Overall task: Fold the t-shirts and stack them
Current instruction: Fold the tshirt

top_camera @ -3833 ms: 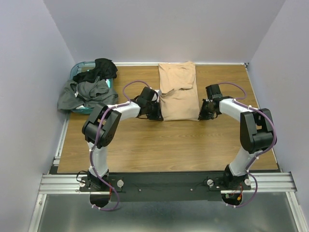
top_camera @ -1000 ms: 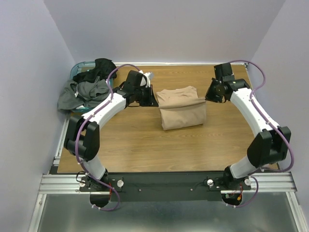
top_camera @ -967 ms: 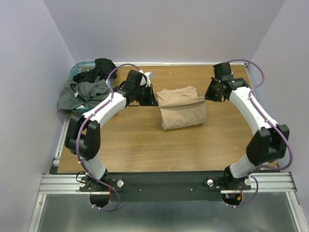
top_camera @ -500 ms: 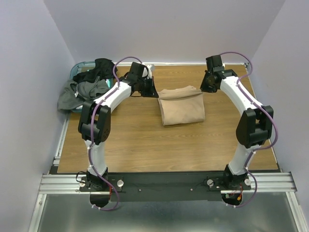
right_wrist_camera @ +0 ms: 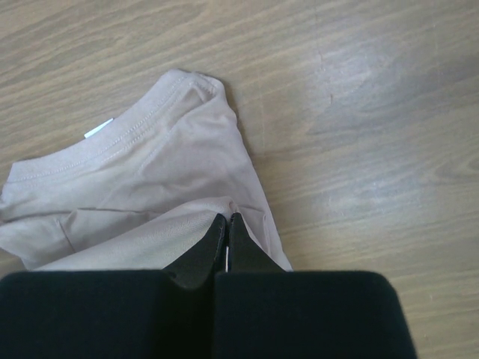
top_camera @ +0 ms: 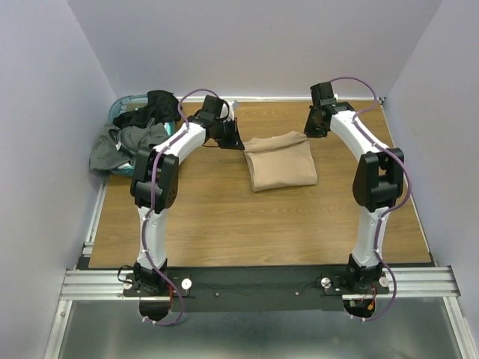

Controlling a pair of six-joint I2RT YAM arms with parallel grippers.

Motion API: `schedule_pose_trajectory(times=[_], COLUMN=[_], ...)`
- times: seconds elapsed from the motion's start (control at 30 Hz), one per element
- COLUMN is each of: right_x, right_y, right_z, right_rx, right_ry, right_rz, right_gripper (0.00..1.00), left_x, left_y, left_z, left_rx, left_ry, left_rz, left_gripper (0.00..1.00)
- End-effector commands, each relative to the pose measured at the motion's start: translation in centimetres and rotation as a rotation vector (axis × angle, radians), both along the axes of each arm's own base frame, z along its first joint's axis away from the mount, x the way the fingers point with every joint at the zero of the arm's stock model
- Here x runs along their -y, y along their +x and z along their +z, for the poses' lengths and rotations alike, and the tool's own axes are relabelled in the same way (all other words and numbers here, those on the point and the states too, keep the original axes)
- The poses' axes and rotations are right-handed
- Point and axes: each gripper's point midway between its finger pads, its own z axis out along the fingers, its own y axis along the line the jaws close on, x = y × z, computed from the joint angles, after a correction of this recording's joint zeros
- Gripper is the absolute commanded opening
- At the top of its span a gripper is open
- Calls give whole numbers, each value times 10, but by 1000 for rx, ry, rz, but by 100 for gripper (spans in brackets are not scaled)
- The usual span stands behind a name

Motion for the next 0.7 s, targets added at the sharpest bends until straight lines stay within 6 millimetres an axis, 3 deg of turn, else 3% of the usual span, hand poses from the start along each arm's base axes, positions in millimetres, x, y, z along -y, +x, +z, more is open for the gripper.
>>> schedule_pose_trajectory(times=[0.0,0.67], right_x=[26,22], right_y=[22,51], right_z=[4,-19], right_rx=[47,38], right_ry=[-75,-68], right_rz=[-43,-19], right_gripper=[0,1], left_x=[-8,-23], left_y=[14,63], left_z=[-4,-20], left_rx=[-1,55], left_ry=[-6,-44], left_rz=[7,81], left_gripper=[0,3])
